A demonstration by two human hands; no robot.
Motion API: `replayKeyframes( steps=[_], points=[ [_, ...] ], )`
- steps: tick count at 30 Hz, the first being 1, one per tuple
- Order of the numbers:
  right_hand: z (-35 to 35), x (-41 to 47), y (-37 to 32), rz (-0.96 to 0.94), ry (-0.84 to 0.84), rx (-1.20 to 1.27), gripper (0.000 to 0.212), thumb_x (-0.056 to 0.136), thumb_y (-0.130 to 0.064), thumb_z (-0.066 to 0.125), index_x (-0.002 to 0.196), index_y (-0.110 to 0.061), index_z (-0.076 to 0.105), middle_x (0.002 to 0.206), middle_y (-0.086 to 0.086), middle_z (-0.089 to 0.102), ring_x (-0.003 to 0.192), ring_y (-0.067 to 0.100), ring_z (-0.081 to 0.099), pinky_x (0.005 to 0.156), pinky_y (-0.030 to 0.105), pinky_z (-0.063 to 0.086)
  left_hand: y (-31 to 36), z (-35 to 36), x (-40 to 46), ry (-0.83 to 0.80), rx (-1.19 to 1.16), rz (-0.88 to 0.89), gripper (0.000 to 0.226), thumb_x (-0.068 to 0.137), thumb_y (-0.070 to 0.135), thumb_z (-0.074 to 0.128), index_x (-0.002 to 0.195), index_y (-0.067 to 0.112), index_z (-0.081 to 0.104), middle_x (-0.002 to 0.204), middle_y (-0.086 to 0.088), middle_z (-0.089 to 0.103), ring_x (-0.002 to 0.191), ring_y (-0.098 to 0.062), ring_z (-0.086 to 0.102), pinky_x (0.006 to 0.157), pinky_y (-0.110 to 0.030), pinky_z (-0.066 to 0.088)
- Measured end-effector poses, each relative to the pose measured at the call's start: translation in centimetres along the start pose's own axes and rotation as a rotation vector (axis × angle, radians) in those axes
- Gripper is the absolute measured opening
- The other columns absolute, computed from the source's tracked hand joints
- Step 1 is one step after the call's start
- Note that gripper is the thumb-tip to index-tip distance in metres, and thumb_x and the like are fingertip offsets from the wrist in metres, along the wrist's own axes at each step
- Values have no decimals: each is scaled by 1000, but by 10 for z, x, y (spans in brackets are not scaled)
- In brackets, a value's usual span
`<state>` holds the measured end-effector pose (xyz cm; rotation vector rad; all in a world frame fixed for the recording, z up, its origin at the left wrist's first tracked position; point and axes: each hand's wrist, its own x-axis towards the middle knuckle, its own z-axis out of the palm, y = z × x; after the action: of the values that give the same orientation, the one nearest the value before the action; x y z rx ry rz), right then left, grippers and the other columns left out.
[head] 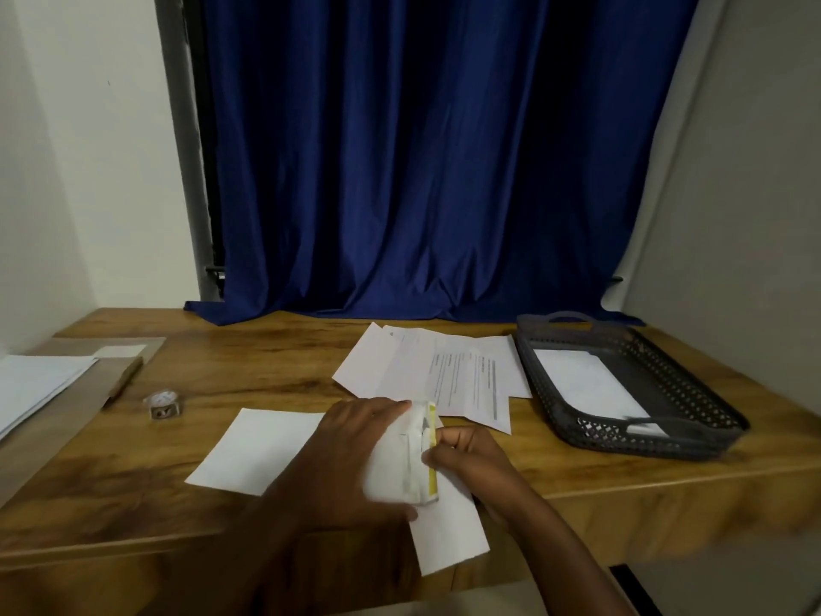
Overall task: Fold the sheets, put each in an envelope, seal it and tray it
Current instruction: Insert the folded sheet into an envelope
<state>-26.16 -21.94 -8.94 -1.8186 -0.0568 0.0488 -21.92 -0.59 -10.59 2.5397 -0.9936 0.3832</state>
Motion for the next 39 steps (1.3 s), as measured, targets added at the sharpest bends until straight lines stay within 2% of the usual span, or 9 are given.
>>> replayKeyframes(
  steps=[6,13,23,28,34,35,37,38,39],
  points=[
    [9,6,5,-77,85,-92,12,90,-15,73,84,-21,80,85,-10,79,81,6,73,69,17,56,0,5,-1,69,-28,25,118,59,96,60,154,38,23,157,17,30,139,-6,32,114,-40,39],
    [13,11,8,-41,108,-47,17,88,-25,75,86,-8,80,84,0,79,82,18,75,76,30,58,0,7,-1,117,32,30,119,58,95,60,154,39,19,156,14,31,136,-5,30,112,-36,37],
    [11,11,10,-16,111,-84,5,86,-23,77,86,-19,79,87,-4,79,82,14,75,86,43,61,0,7,-1,282,39,147,108,63,79,73,149,29,32,143,5,48,128,-16,47,105,-51,48],
    [13,9,7,-38,89,-37,34,68,-50,85,83,-19,81,87,1,79,83,20,76,88,50,60,-7,12,-1,318,20,160,104,67,82,68,149,29,30,143,5,50,129,-15,50,107,-53,46],
    [-6,0,7,-52,115,142,50,65,-55,83,92,-13,82,98,10,79,94,31,74,89,49,59,-6,8,-4,319,-41,84,109,65,83,70,150,30,28,146,10,43,131,-4,36,108,-38,39],
    [-12,-2,7,-75,159,155,49,64,-55,85,92,-14,82,99,8,79,95,28,74,85,44,61,-5,7,-5,310,-45,70,109,64,83,70,150,32,26,146,10,42,130,-3,35,107,-38,39],
    [-25,-9,7,-137,238,46,20,82,-36,81,98,-24,81,109,-3,77,103,12,71,82,27,58,-5,6,-5,291,-39,37,110,62,82,72,149,36,22,146,12,41,128,-1,33,106,-39,39],
    [-32,-12,4,-175,257,-32,22,90,-20,74,109,-30,76,119,-12,72,107,-2,66,87,21,56,-5,6,-4,287,-37,20,111,61,81,73,149,37,21,146,12,41,127,0,31,106,-39,39],
    [-39,-16,-1,-206,267,-93,39,92,-10,70,122,-36,67,125,-23,65,109,-13,61,91,18,54,-5,6,-4,286,-40,5,112,60,79,74,149,39,20,146,13,40,126,1,29,106,-38,38]
  ],
)
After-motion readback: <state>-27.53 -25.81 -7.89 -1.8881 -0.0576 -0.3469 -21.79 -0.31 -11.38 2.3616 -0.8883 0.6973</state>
